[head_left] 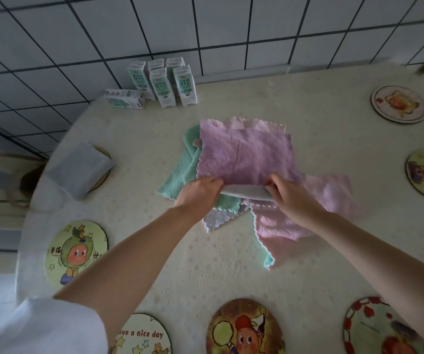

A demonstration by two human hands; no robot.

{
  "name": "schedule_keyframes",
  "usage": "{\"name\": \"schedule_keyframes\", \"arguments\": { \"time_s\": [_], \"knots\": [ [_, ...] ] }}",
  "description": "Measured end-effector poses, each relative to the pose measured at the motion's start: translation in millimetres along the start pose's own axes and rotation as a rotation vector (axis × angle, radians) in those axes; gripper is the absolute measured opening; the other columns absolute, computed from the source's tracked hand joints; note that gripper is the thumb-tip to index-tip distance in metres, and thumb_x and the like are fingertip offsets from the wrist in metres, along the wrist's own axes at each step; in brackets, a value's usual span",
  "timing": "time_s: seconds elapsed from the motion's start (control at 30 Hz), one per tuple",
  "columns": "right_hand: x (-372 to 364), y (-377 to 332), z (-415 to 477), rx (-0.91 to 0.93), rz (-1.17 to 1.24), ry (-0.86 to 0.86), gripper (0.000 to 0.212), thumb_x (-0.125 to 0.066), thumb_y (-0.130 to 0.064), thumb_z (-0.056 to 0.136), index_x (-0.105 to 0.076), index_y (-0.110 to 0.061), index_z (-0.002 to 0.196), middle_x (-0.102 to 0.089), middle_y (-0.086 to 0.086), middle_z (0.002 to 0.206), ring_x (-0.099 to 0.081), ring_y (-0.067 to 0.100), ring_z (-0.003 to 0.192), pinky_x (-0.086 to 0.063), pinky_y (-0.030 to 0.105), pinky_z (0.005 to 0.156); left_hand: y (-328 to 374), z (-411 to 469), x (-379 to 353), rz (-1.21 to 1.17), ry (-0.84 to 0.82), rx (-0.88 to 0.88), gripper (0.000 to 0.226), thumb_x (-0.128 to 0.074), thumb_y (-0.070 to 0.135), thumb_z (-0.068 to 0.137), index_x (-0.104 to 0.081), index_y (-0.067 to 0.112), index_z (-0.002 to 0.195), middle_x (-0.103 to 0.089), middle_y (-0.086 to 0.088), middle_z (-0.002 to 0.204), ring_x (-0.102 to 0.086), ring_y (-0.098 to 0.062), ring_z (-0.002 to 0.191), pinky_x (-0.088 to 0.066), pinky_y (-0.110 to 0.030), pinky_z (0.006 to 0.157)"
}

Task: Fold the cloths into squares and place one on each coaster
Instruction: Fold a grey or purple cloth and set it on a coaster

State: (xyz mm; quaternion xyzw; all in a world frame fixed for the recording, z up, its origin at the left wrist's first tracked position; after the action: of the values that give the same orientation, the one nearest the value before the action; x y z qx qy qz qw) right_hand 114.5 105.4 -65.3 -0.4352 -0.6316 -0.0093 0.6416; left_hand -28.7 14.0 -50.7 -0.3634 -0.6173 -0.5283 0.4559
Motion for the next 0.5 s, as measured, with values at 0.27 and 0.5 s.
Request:
{"name": "schedule_keyframes", "arguments": {
  "time_s": [0.27,0.5],
  "knots": [
    [60,-9,11,0.055,-0.402,0.071,0.013,-0.057,-0.022,0.092,-0.061,-0.014,0.102,-0.056,-0.004,0.088,-0.053,0.013,0.071,-0.052,0.029,0.065,-26,19,87,-0.022,0.124,0.204,0.022,-0.042,0.021,0.097,-0.064,0.016,0.098,-0.064,-0.004,0.093,-0.060,-0.025,0.078,-0.051,-0.035,0.068],
    [151,-73,24,0.154,-0.092,0.461,0.007,-0.062,0.010,0.078,-0.067,0.006,0.075,-0.054,0.010,0.065,-0.057,0.027,0.064,-0.029,0.007,0.058,-58,16,170,-0.327,0.344,0.371,0.018,-0.043,0.014,0.098,-0.061,0.012,0.100,-0.060,-0.005,0.097,-0.060,-0.018,0.069,-0.055,-0.032,0.052]
  ]
}}
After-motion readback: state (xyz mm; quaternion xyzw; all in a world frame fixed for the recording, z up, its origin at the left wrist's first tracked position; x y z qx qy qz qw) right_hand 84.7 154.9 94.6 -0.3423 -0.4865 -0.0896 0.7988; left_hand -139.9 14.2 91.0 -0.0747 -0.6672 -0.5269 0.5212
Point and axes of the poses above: each hand's wrist, its own z-axis towards the middle knuckle, its own x-axis out of the back of the hand, y = z × x, the point moved 10 cm from there along z, towards the middle knuckle
